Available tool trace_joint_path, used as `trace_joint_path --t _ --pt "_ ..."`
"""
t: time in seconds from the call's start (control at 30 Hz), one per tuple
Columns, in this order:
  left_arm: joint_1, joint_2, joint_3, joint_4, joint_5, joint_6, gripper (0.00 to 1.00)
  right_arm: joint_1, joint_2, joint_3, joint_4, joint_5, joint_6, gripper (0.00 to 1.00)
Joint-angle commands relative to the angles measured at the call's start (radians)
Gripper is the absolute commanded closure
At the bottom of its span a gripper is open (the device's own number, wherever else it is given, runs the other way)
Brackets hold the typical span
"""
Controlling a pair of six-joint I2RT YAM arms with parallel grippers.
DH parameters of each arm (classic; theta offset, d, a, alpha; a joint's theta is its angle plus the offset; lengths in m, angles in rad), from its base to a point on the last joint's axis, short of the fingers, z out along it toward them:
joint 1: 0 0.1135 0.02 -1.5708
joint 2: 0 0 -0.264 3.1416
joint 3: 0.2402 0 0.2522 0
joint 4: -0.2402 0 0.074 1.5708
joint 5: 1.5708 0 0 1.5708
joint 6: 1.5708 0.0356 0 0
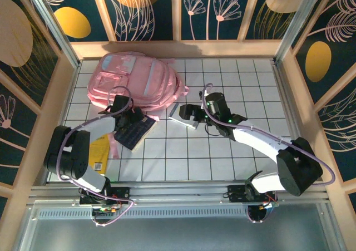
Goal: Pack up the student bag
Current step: Move the book to the bottom-center of the table.
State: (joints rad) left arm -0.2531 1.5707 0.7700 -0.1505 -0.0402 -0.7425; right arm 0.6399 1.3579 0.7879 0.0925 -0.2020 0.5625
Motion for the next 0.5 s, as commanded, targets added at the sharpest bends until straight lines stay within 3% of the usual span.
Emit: trace_joint_path --t 0.0,0.23,0.47 --pt "0.006 0.009 -0.050 0.050 0.068 -0.061 0.05 0.007 -0.048 -0.017 0.012 0.012 -0.024 0.05" --pt "-0.005 -0.032 -0.164 0.107 0.256 -0.110 0.05 0.007 -0.018 -0.031 0.023 -0.055 -0.038 0.05" --pt "-0.089 -0.115 -0.202 0.072 0.325 -0.108 0.04 0.026 0.054 -0.020 0.001 -0.134 -0.065 0.06"
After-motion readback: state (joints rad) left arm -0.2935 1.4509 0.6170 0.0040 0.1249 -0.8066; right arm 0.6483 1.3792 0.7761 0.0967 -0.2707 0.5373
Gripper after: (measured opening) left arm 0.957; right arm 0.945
